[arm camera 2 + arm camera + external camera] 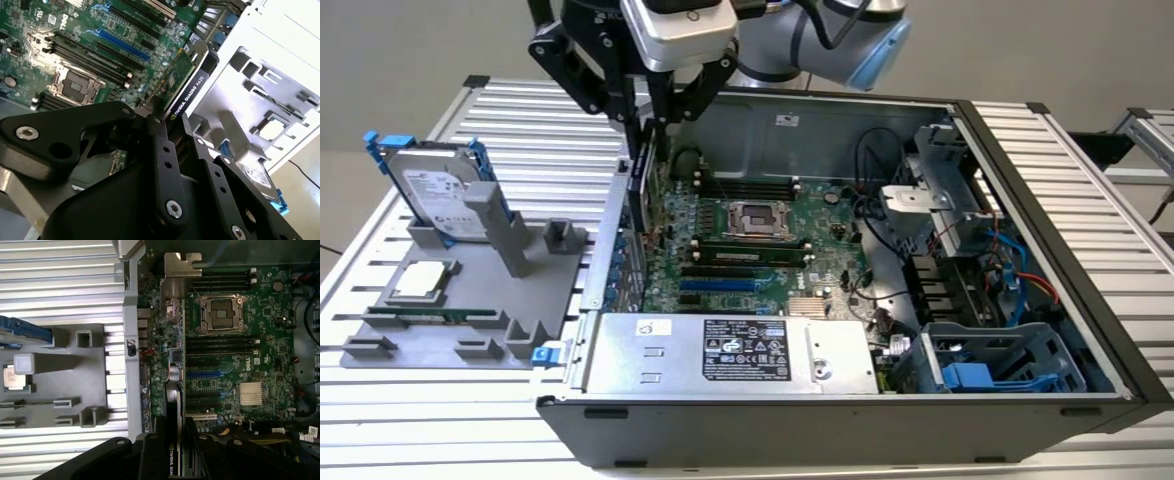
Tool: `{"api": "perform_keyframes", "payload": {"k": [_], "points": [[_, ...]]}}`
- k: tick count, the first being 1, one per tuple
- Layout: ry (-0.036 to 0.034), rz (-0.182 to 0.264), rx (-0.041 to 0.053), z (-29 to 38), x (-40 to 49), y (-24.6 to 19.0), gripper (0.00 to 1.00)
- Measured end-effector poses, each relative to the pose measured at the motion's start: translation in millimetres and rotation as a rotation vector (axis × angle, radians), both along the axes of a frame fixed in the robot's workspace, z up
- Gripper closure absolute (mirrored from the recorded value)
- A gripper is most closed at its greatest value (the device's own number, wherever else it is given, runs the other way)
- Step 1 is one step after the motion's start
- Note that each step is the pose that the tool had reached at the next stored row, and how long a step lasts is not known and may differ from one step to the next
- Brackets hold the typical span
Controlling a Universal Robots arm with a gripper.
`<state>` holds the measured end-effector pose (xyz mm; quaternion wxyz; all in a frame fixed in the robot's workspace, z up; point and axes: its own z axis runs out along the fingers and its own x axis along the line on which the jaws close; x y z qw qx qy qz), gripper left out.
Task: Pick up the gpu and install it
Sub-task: 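Pick up the gpu and move the gpu toward the slot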
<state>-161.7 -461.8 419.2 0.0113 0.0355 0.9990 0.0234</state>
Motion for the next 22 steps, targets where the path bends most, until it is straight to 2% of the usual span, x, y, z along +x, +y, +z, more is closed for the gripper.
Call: {"api": "perform_keyframes", "payload": {"k": [14, 22], "points": [[0.0, 0.0, -0.0001, 0.1, 11.8, 0.1, 1.0], [0.0, 0.0, -0.0001, 0.0, 12.8, 0.1, 1.0]]}}
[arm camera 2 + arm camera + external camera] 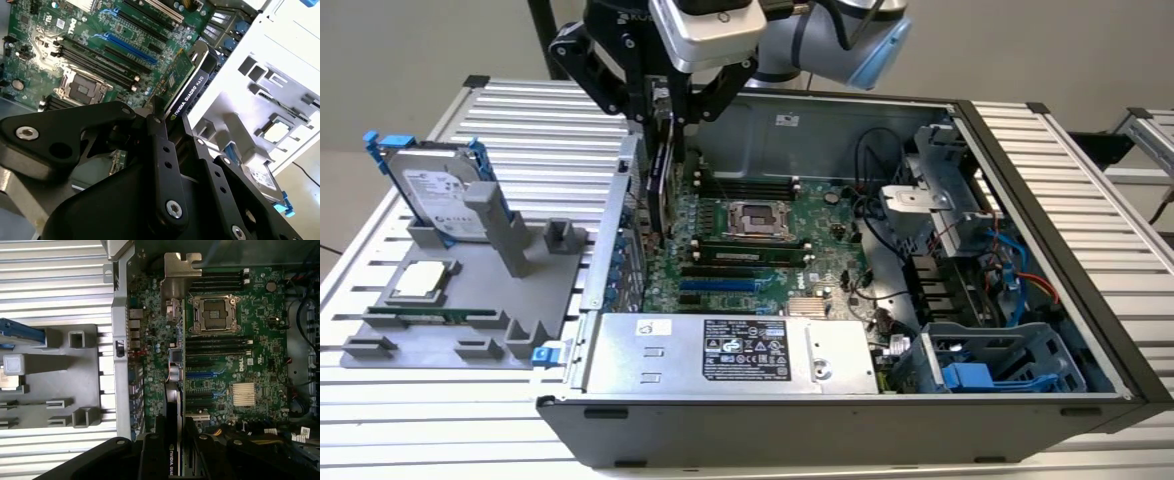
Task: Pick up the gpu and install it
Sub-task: 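Pick up the gpu and move the gpu toward the slot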
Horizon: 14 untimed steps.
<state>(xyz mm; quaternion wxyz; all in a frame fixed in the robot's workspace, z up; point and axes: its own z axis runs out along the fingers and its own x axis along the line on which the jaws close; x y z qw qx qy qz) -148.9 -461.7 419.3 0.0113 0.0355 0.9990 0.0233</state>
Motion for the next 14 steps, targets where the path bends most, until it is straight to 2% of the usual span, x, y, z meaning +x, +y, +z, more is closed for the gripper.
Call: {"api": "perform_keyframes", "payload": {"k": [4, 14], "points": [[0.0, 0.0, -0.0001, 0.0, 1.3, 0.0, 1.0], [0.0, 0.0, 0.0, 0.0, 12.2, 0.0, 1.0]]}}
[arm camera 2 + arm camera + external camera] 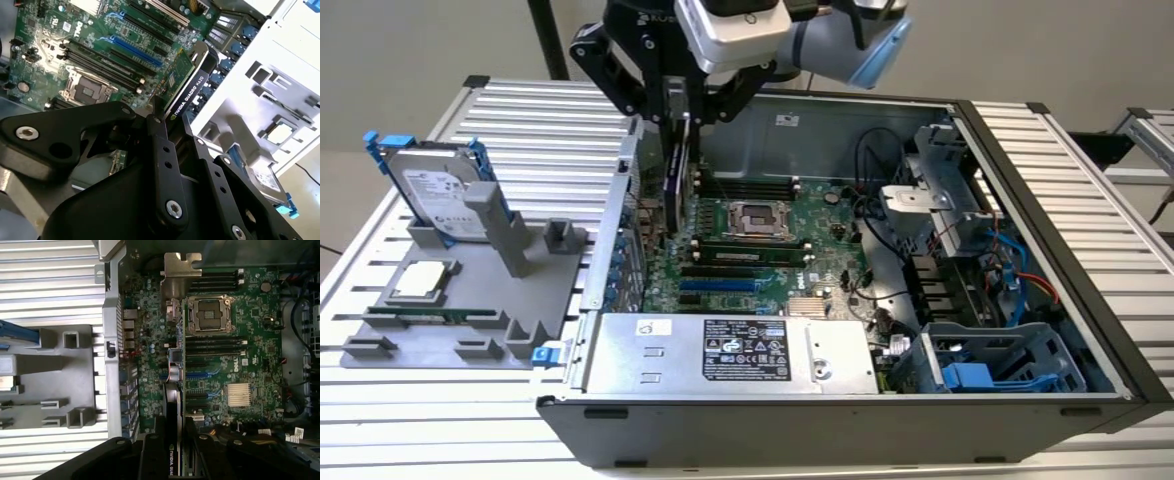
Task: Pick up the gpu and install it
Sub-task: 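Pick up the gpu and move the gpu toward the slot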
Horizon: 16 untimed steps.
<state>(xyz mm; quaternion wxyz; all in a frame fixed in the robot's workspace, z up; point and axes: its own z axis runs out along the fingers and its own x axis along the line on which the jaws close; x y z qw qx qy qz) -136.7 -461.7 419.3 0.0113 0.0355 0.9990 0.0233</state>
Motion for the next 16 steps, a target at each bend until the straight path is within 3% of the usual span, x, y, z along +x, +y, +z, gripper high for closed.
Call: {"api": "perform_keyframes", "payload": {"k": [16], "points": [[0.0, 0.0, 0.0, 0.0, 24.0, 0.0, 1.0]]}}
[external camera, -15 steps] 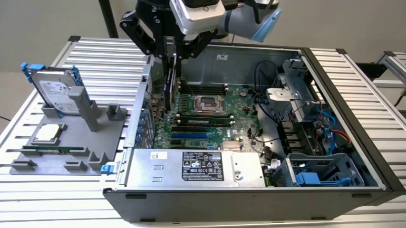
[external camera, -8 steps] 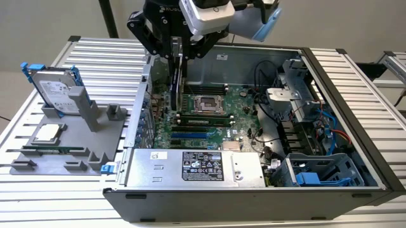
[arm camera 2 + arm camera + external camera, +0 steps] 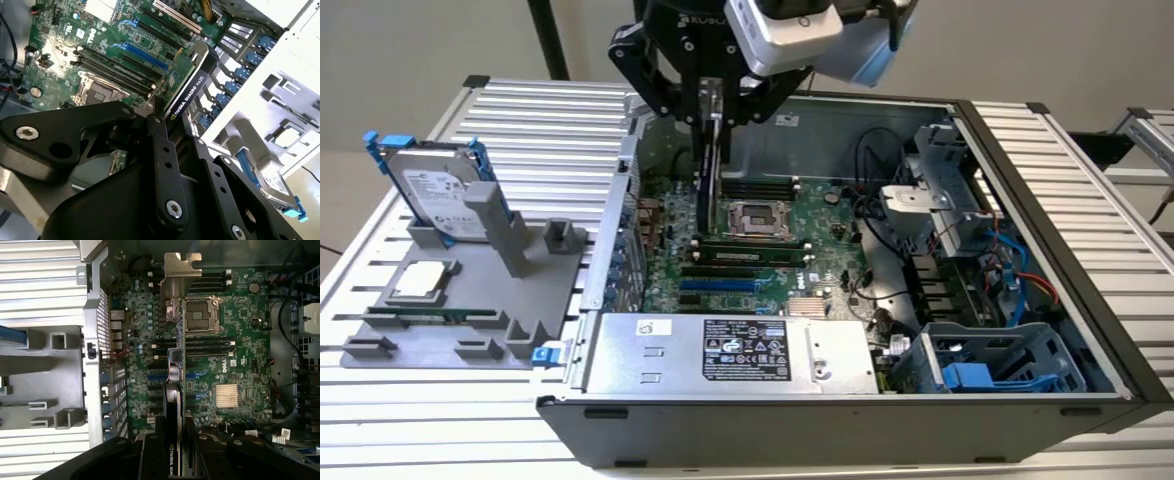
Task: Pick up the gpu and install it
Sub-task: 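Pick up the gpu and move the gpu toward the slot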
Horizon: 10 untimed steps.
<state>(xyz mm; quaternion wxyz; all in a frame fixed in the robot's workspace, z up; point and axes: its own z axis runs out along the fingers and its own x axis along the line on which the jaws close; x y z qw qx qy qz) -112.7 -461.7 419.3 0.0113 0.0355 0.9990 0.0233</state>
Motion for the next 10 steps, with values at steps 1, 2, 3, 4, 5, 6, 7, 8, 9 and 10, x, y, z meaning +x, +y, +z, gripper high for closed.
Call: {"api": "perform_keyframes", "payload": {"k": [1, 2, 3, 4, 5, 6, 7, 8, 9, 10], "points": [[0.0, 0.0, 0.0, 0.0, 1.5, 0.0, 1.0], [0.0, 0.0, 0.0, 0.0, 3.0, 0.0, 1.0], [0.0, 0.0, 0.0, 0.0, 4.5, 0.0, 1.0], [0.0, 0.0, 0.0, 0.0, 6.2, 0.0, 1.0], [-0.0001, 0.0, 0.0, 0.0, 7.8, 0.0, 1.0], [0.0, 0.0, 0.0, 0.0, 9.4, 0.0, 1.0], [0.0, 0.0, 0.0, 0.0, 11.0, 0.0, 1.0], [-0.0001, 0.0, 0.0, 0.0, 12.5, 0.0, 1.0], [-0.0001, 0.0, 0.0, 0.0, 14.1, 0.0, 1.0], [0.0, 0.0, 0.0001, 0.0, 15.7, 0.0, 1.0]]}}
